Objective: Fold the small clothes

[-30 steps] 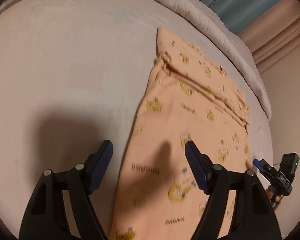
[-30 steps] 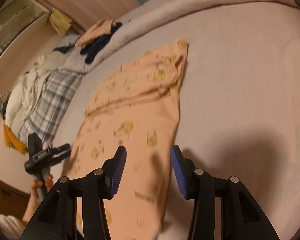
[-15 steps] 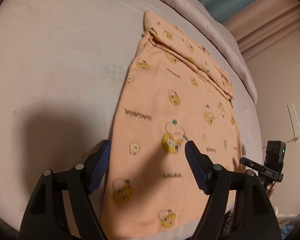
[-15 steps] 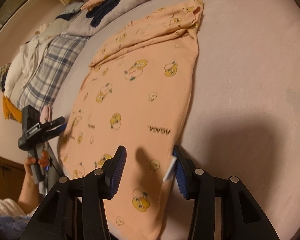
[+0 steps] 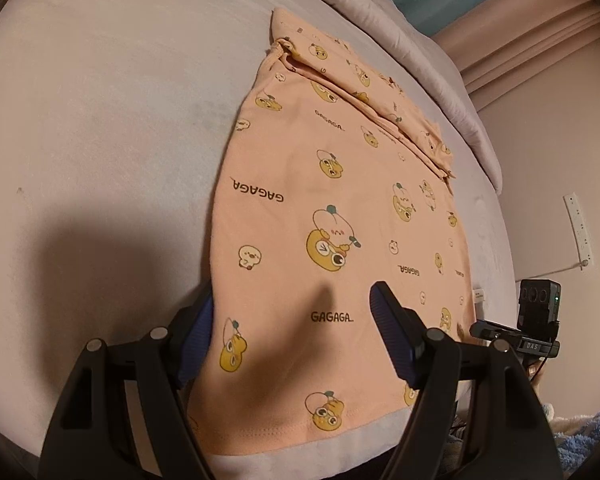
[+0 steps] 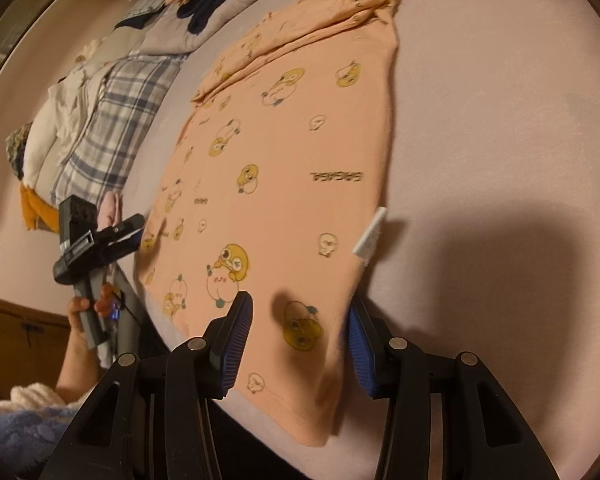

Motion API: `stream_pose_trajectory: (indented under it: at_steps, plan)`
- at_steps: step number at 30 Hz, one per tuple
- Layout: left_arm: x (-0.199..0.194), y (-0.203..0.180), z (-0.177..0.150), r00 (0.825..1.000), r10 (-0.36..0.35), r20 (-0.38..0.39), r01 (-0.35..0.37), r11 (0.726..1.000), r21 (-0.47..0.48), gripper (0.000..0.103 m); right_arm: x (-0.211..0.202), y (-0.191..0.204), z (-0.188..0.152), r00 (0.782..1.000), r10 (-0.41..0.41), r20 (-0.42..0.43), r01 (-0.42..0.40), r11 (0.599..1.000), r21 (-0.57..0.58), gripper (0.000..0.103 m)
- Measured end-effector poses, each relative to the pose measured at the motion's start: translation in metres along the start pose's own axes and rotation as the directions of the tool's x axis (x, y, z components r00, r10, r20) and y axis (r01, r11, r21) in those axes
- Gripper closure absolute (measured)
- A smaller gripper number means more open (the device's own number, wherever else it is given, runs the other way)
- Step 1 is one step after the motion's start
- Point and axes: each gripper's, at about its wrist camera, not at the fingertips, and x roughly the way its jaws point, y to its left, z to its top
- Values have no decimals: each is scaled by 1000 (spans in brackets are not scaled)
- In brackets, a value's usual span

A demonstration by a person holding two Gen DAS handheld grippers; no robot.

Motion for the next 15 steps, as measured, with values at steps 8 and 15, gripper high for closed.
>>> stream_pose_trajectory:
  at_steps: [8, 15]
  plan:
    - [0, 0, -1, 1000, -2, 9, 3, 1000, -13, 28, 3, 7, 3, 1000, -19, -7, 19, 999, -37, 56]
    - [1, 0, -1, 1000, 0, 8, 0, 1000, -6, 28, 2, 5, 1, 1000, -11, 0, 11, 1000, -23, 56]
